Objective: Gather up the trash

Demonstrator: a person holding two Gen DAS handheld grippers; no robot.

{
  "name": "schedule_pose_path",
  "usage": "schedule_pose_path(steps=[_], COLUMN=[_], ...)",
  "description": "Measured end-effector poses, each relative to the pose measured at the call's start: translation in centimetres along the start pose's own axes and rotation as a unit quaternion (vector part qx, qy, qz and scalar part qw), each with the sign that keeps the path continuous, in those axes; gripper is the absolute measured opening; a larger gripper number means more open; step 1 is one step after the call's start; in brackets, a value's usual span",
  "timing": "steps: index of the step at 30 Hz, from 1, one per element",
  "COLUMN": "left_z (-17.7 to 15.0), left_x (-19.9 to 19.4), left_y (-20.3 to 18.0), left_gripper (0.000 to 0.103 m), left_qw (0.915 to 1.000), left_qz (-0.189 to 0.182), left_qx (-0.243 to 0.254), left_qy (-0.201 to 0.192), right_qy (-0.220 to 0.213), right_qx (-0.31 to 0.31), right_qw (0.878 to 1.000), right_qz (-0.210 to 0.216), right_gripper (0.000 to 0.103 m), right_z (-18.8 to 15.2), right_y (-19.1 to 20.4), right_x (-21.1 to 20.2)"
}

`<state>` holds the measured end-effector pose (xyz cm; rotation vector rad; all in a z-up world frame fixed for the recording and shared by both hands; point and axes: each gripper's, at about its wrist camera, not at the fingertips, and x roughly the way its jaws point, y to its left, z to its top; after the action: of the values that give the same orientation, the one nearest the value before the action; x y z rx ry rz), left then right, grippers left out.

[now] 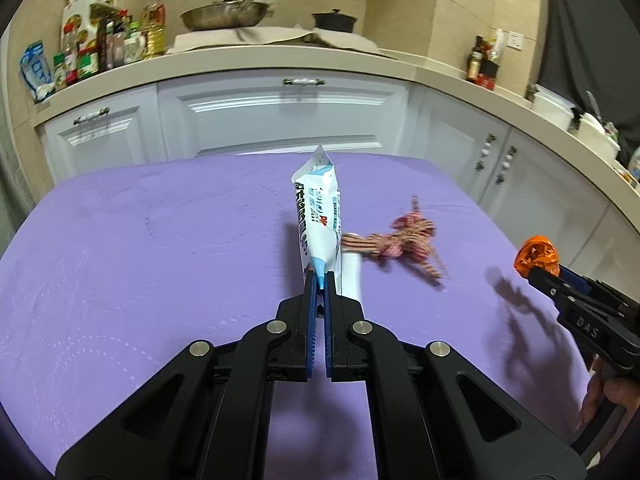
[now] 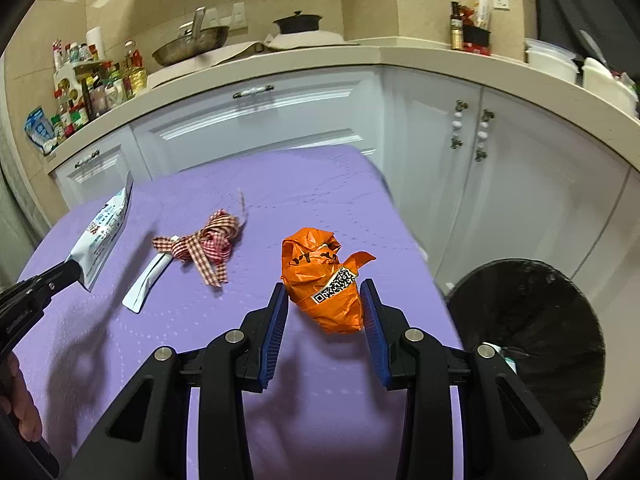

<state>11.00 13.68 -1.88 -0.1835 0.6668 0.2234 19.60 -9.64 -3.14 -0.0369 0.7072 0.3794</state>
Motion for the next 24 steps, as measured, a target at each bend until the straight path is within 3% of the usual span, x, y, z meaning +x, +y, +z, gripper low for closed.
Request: schedule_pose_path(steps=[10,24], left_z=[-0.7,-2.7], left_x=[-1.1,-0.4], left_y=[-7.0,-19.5], left_gripper=[0.003,0.003], left_qw=[0.9966,0.9780], left_qz=[-0.060,-0.144], left_qx=[0.056,0.150], left_qy=[-0.003,0.007], right_qy=[-0.022,-0.039], right_qx=[0.041,0.115], right_qw=[0.998,0.985], right_qz=[-0.050,-0.126], right_gripper=[0.038,0.038], right_z=[-1.2,-4.1], right_y=[-5.8,-15.8], right_x=[-3.6,-7.5])
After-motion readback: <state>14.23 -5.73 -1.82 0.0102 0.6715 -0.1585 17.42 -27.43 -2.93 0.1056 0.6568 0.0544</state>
